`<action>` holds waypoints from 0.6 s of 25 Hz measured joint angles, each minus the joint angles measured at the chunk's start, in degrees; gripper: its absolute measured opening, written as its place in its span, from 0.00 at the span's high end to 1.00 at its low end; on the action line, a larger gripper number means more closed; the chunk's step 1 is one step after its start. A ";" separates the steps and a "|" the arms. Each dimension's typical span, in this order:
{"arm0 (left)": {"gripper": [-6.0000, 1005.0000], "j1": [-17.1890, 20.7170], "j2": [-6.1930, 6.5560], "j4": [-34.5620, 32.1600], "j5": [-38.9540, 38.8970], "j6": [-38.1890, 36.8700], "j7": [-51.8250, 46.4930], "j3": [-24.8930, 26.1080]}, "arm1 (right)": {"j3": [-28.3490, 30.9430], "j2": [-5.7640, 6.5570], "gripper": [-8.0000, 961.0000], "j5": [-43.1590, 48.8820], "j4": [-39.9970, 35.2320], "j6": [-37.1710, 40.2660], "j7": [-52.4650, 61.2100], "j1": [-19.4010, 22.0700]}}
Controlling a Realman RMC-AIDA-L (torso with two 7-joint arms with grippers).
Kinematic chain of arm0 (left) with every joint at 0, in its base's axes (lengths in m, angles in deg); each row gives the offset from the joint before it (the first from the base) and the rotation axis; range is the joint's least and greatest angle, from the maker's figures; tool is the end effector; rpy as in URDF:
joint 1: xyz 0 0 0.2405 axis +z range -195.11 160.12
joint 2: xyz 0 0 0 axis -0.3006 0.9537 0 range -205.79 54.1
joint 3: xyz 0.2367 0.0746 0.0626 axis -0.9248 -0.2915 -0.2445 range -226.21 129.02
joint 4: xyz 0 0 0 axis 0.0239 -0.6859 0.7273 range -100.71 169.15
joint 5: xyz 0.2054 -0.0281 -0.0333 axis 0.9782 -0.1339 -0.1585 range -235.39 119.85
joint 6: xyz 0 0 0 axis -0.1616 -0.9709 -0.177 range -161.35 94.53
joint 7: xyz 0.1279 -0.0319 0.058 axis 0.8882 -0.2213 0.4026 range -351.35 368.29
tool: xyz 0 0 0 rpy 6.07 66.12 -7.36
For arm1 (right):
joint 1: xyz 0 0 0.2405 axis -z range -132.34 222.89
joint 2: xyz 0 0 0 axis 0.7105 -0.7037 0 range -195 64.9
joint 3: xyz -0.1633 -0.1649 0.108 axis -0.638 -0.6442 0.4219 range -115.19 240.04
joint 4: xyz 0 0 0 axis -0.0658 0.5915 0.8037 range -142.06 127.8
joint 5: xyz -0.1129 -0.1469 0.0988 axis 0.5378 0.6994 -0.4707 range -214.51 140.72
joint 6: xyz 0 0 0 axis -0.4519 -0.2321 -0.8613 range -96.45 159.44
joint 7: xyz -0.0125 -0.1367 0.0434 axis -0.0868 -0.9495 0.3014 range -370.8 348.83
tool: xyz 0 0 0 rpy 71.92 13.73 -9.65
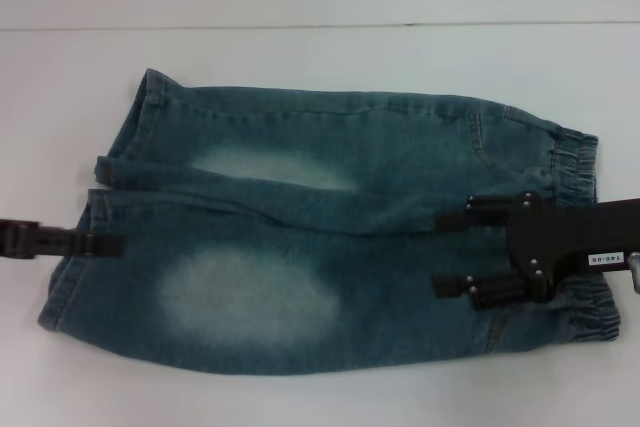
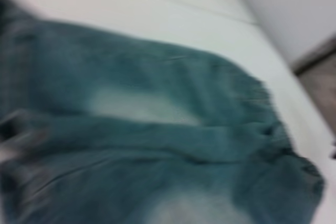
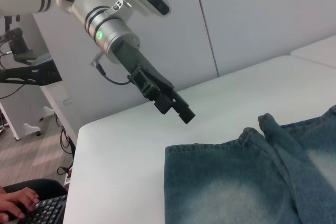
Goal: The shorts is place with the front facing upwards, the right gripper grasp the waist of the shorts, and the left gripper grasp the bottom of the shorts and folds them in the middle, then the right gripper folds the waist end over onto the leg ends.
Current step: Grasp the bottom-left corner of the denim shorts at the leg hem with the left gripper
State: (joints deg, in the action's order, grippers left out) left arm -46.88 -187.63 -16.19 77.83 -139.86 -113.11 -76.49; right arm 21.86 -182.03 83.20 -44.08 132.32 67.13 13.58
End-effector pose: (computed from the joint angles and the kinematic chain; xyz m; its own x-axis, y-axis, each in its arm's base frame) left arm -0.3031 0.3050 0.0907 0.4240 0.8593 0.2860 0.8935 -0.4486 0.0230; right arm 0.2552 0.3075 0.0039 0.8422 -0.3242 -0.4308 -0.3414 -0.9391 0.0394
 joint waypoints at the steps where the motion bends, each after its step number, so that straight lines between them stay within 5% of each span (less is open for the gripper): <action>1: 0.16 -0.11 0.35 -0.72 1.90 -0.11 -2.21 0.85 | 0.10 0.00 0.08 -0.01 0.00 0.01 0.00 -0.02; 15: 0.16 -0.83 0.94 -1.57 12.82 2.52 -7.47 2.83 | 0.42 -0.03 0.08 -0.04 -0.06 -0.06 0.02 -0.56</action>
State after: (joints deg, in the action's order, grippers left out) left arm -47.71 -186.69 -17.76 90.65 -137.34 -120.58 -73.66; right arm 22.28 -182.06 83.16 -44.14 132.26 67.15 13.02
